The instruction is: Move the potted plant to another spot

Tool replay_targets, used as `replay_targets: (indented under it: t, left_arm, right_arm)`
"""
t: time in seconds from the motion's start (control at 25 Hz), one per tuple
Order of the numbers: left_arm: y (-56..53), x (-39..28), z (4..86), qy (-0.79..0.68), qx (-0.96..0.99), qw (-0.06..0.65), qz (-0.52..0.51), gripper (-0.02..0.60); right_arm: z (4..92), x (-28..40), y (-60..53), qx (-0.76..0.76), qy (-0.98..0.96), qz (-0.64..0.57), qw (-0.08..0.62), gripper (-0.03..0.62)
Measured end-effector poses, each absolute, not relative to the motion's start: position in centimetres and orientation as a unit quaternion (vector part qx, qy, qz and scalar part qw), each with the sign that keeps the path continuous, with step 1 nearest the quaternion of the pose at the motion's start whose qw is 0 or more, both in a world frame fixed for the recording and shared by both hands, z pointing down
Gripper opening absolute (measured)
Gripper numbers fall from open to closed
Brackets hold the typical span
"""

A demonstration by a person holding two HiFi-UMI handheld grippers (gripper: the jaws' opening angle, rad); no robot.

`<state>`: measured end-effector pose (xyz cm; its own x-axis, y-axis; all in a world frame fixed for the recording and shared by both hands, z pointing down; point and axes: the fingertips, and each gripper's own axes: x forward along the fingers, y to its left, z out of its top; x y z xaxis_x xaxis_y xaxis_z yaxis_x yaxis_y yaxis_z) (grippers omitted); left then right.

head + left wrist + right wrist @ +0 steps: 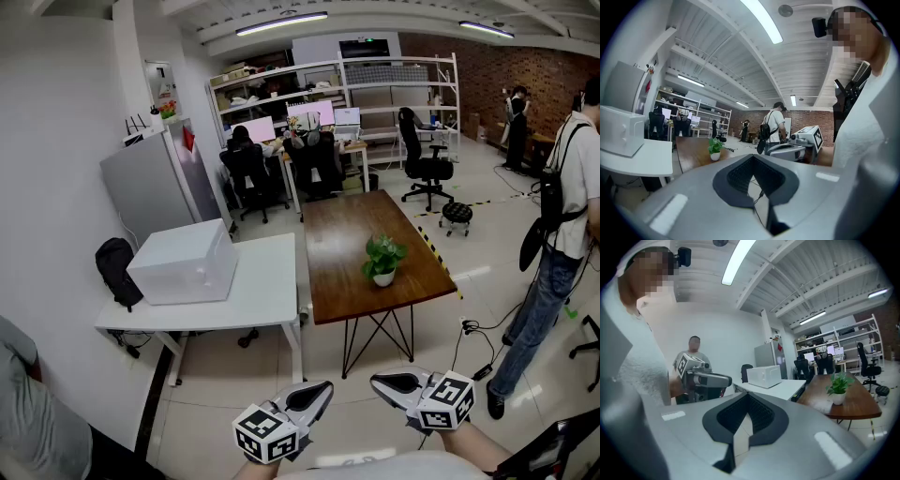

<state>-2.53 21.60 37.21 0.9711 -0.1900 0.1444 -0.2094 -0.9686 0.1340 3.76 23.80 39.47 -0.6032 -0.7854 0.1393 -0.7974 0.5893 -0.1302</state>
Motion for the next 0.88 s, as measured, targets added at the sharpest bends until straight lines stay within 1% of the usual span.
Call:
replay_targets:
  t: [0.24, 0.44, 0.64, 0.88]
  left_arm:
    - [19.8, -2.5, 38.3, -0.106, 0.989, 0.078, 0.062, -0.003]
    - [16.1, -2.4, 39.7, -0.109, 0.988, 0.086, 0.064, -0.004]
    - [9.5, -1.7, 40.8, -0.105, 0.988, 0.091, 0.064, -0.003]
    - [-1.8, -0.7, 42.1, -0.099, 0.986, 0.106, 0.077, -0.004]
  right_arm:
    - [40.6, 4.6, 22.2, 0.45, -0.888, 0.089, 0.035, 0.005]
    - [42.2, 4.9, 18.9, 0.45, -0.887, 0.099, 0.039, 0.005]
    - [43.6, 5.3, 13.0, 0.449, -0.886, 0.108, 0.042, 0.005]
    - [45.1, 6.5, 2.5, 0.46, -0.877, 0.132, 0.039, 0.005]
